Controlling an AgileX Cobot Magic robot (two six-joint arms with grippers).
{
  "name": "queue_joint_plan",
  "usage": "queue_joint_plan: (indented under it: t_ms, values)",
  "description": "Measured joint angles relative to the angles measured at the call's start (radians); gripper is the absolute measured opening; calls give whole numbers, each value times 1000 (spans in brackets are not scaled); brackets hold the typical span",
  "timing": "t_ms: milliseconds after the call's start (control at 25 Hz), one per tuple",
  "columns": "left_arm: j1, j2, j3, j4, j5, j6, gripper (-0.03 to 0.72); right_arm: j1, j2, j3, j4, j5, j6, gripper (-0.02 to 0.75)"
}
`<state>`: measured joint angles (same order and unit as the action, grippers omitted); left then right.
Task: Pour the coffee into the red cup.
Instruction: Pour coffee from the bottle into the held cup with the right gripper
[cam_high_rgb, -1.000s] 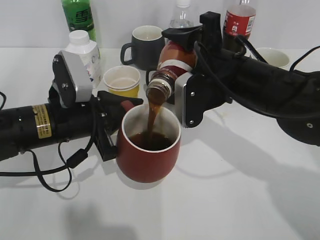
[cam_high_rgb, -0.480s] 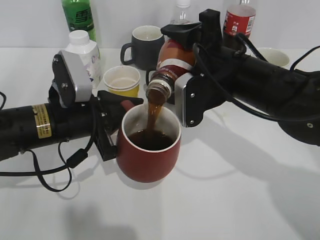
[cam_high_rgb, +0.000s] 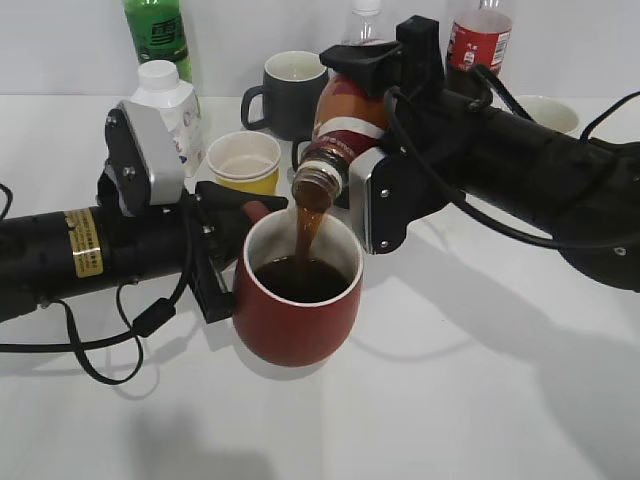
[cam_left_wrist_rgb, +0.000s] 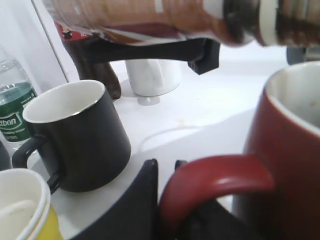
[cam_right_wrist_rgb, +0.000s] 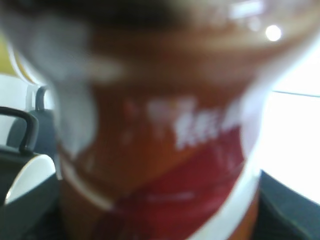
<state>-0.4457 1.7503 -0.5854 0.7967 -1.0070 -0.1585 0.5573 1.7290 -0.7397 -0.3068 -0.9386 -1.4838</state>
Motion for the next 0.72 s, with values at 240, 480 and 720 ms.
queue_joint_plan:
  t_ms: [240,480,720]
  values:
    - [0,0,0,1,-4,0,67,0,0,0,0,-9,-30,506]
    - [0,0,0,1,-4,0,67,0,0,0,0,-9,-37,506]
    - [0,0,0,1,-4,0,67,0,0,0,0,-9,-37,506]
